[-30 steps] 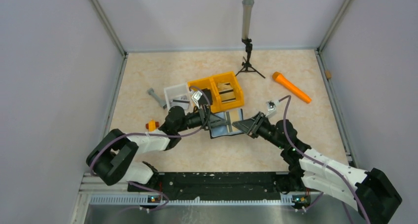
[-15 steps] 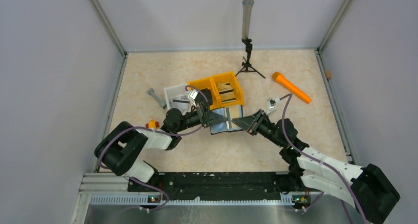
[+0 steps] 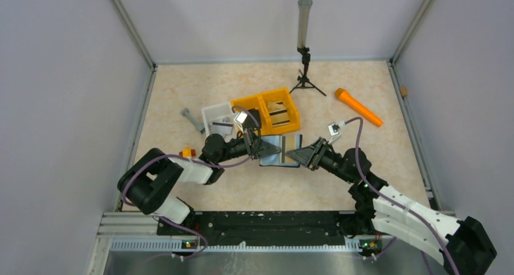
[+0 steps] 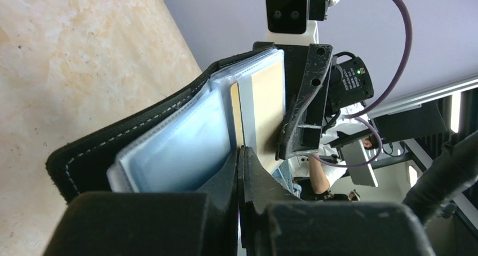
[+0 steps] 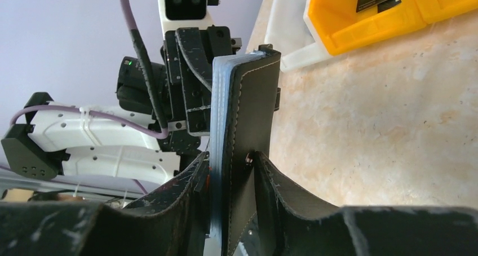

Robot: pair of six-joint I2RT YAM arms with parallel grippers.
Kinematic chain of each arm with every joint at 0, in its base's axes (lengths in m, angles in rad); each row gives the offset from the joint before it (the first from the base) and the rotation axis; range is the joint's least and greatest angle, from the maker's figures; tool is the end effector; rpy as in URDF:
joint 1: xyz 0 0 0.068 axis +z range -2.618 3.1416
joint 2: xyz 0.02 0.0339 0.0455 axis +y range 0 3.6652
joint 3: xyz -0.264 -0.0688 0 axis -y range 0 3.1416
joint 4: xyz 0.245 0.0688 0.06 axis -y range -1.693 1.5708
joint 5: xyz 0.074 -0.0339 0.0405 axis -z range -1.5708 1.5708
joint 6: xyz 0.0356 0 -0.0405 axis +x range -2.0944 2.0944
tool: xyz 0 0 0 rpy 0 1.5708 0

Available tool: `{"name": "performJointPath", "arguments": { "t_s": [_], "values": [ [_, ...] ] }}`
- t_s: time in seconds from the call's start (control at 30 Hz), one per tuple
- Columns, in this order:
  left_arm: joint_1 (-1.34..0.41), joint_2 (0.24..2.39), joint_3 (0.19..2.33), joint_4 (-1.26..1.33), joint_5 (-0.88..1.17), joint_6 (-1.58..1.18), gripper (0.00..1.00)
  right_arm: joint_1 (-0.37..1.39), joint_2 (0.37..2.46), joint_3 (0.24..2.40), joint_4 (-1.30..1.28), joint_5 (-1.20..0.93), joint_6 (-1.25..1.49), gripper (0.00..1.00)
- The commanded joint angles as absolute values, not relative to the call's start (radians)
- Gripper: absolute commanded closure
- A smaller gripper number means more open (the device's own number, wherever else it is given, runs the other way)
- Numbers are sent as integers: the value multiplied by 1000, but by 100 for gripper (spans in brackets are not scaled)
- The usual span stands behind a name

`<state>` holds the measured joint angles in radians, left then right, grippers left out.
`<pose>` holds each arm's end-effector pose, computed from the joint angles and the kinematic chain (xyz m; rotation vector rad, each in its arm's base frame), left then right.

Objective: Take the credit cards out of the card holder
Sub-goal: Remove the credit card from the card holder.

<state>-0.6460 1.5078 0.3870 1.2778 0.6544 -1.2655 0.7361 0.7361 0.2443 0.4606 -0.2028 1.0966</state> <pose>0.1985 -0.1768 0.1985 0.1236 1.8023 -1.9341 0.1267 0.1245 0.2246 0.1512 1.8409 1.5274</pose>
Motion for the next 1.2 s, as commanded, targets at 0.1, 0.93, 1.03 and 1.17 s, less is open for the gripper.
{"name": "performJointPath", "arguments": {
  "t_s": [0.1, 0.93, 1.03, 1.17],
  "values": [
    [-653, 1470, 382, 1330, 681, -1265, 100, 753, 669, 307, 413, -187, 1057, 73],
    [-624, 1418, 373, 1245, 730, -1244, 78, 752, 661, 270, 463, -166, 1104, 88],
    [-624, 1419, 373, 1270, 730, -1259, 53, 752, 681, 272, 479, -180, 1111, 88],
    [-626, 1422, 380, 1268, 732, -1263, 59, 752, 712, 267, 526, -197, 1124, 89]
  ]
}}
